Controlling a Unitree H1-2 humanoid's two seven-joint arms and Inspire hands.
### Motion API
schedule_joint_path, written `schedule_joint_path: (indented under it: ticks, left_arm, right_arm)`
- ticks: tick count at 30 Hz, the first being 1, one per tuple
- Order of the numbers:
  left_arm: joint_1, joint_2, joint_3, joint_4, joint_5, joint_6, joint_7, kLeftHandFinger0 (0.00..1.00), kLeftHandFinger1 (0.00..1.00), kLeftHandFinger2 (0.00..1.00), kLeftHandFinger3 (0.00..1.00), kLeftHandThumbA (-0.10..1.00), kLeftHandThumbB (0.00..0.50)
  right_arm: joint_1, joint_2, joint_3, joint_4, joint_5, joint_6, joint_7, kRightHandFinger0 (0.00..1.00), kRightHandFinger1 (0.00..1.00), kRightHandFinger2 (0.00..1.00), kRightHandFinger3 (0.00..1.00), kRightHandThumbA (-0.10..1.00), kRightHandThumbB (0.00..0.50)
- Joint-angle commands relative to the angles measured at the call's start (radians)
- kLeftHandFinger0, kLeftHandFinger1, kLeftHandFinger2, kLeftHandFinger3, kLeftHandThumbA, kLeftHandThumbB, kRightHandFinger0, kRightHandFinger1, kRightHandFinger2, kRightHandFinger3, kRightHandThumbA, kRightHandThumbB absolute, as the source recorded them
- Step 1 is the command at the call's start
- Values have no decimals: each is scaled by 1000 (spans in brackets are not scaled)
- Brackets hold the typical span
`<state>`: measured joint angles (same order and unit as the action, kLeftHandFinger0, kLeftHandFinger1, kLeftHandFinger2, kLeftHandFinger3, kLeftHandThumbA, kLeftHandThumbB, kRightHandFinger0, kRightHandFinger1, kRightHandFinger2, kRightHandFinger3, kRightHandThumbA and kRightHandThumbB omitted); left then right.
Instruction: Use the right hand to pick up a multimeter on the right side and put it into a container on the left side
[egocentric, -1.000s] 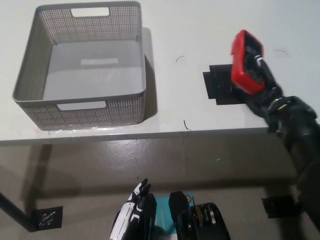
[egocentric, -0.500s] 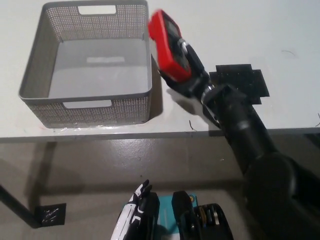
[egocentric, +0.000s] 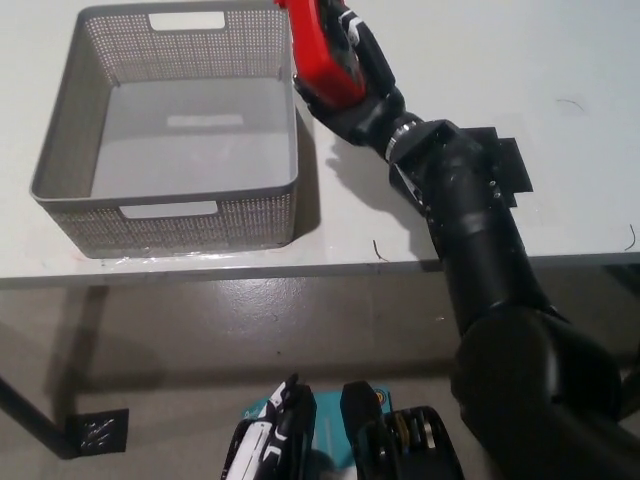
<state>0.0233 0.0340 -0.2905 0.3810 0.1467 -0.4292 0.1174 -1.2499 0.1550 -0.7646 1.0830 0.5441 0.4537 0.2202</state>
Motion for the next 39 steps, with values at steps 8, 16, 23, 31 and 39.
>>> schedule_joint_path:
  ticks: [8, 16, 23, 31, 39]
  left_arm:
    - [33, -2, -26, -14, 12, -41, 15, 1000, 1000, 1000, 1000, 1000, 500]
    - [52, -6, -55, -13, 17, -41, 30, 1000, 1000, 1000, 1000, 1000, 500]
    - [70, -6, -66, -11, 23, -41, 42, 1000, 1000, 1000, 1000, 1000, 500]
    - [65, 2, -82, -16, 24, -41, 41, 1000, 1000, 1000, 1000, 1000, 500]
    - [70, 6, -97, -17, 21, -41, 43, 1000, 1000, 1000, 1000, 1000, 500]
  right_arm:
    - [-140, 22, 254, 28, -17, -22, 6, 0, 0, 566, 1000, -100, 134]
    - [-192, 37, 344, 222, -84, -142, -69, 0, 0, 534, 1000, -100, 105]
    - [-190, 50, 431, 286, -155, -254, -149, 0, 27, 716, 1000, -100, 123]
    - [-236, 37, 431, 302, -150, -289, -214, 355, 656, 1000, 1000, 383, 324]
    - [-268, 25, 436, 262, -138, -305, 29, 1000, 1000, 1000, 1000, 860, 499]
